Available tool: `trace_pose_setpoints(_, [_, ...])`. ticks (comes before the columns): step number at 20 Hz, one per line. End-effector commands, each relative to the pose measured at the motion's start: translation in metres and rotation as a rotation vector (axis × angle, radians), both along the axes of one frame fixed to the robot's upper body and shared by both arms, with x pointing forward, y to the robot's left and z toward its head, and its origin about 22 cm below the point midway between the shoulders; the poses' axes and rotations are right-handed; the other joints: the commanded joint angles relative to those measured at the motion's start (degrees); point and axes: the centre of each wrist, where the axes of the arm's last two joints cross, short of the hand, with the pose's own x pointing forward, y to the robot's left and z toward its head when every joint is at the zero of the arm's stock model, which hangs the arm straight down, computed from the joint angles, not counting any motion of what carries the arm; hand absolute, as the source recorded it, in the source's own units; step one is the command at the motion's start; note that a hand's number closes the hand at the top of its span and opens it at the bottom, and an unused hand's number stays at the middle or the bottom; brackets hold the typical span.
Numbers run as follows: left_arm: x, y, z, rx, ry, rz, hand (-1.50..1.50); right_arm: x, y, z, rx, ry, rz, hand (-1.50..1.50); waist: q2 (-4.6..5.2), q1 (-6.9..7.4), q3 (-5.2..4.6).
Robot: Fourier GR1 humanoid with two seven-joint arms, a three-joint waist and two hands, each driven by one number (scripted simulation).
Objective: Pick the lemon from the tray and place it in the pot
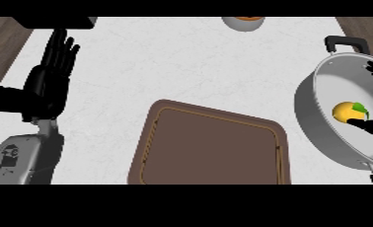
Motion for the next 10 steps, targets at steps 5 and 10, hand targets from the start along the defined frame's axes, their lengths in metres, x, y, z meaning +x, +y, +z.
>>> trace_pose_setpoints(5, [0.003,-0.005,0.007,-0.003,-0.014,0.018,0.00,-0.006,-0.030,0.019,0.370,-0.060,-0.080,-1.50,0.02,-0.57,0.28])
trace_pose_setpoints(10, [-0.016,0.001,0.000,-0.002,-0.004,0.005,0.00,-0.025,-0.069,0.030,0.485,-0.127,-0.153,-1.50,0.18,0.30,0.34])
